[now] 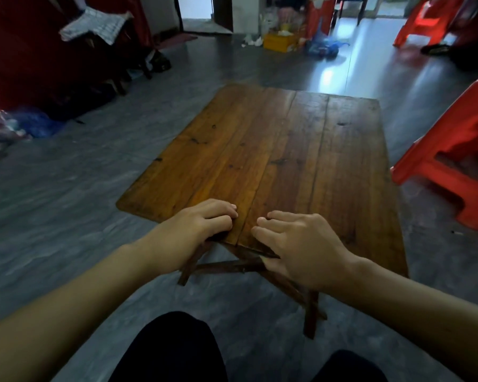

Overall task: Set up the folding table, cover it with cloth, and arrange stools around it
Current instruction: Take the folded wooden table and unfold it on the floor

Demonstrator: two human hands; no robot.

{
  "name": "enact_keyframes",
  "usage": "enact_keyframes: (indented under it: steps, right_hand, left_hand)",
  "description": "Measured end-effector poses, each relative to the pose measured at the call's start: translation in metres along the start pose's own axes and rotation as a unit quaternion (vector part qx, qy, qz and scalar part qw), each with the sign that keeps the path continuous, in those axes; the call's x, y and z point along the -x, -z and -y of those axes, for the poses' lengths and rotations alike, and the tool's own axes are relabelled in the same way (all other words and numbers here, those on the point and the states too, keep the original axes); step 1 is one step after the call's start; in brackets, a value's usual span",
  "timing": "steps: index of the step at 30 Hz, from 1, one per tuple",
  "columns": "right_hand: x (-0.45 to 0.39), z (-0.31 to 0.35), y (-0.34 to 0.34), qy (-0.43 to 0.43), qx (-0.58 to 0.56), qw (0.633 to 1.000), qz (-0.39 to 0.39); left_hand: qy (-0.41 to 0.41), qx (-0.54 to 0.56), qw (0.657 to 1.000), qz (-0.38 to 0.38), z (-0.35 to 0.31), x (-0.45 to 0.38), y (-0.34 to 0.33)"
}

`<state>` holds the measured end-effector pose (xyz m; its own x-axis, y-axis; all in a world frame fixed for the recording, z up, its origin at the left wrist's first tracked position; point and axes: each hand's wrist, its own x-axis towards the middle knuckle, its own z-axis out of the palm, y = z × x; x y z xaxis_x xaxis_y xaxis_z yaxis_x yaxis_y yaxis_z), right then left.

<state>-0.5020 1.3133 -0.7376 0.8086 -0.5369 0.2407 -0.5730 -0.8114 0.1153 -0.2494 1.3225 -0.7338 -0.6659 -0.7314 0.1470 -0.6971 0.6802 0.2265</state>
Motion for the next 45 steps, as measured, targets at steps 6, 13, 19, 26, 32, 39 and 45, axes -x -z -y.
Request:
enact_keyframes:
  steps: [6, 13, 19, 26, 32, 39, 45]
  right_hand:
    - [-0.003, -0.002, 0.002, -0.023, -0.043, 0.999, 0.004]
    - [-0.008, 0.008, 0.004, 0.007, -0.022, 0.999, -0.023]
    - [-0.025, 0.028, -0.002, -0.006, -0.051, 0.997, -0.063]
    - [-0.028, 0.025, 0.008, -0.058, -0.135, 0.989, -0.016]
    - [-0.033, -0.024, 0.012, -0.154, -0.140, 0.978, 0.014]
    - [-0.067, -0.114, 0.006, -0.284, -0.102, 0.947, 0.112]
    - [-0.106, -0.176, 0.019, -0.411, -0.198, 0.849, 0.267]
  left_hand:
    - [-0.009, 0.001, 1.000, 0.011, 0.001, -0.003, 0.005]
    - [-0.020, -0.049, 0.999, -0.012, -0.006, 0.001, 0.002]
    - [0.002, -0.063, 0.998, 0.011, 0.004, 0.012, 0.018]
    - [0.051, -0.039, 0.998, 0.013, 0.004, 0.020, 0.019]
    - [0.134, 0.063, 0.988, 0.052, 0.005, -0.020, 0.040]
    - [0.306, -0.010, 0.950, 0.067, 0.039, -0.149, 0.029]
    - [0.363, 0.010, 0.902, 0.234, 0.056, -0.202, 0.044]
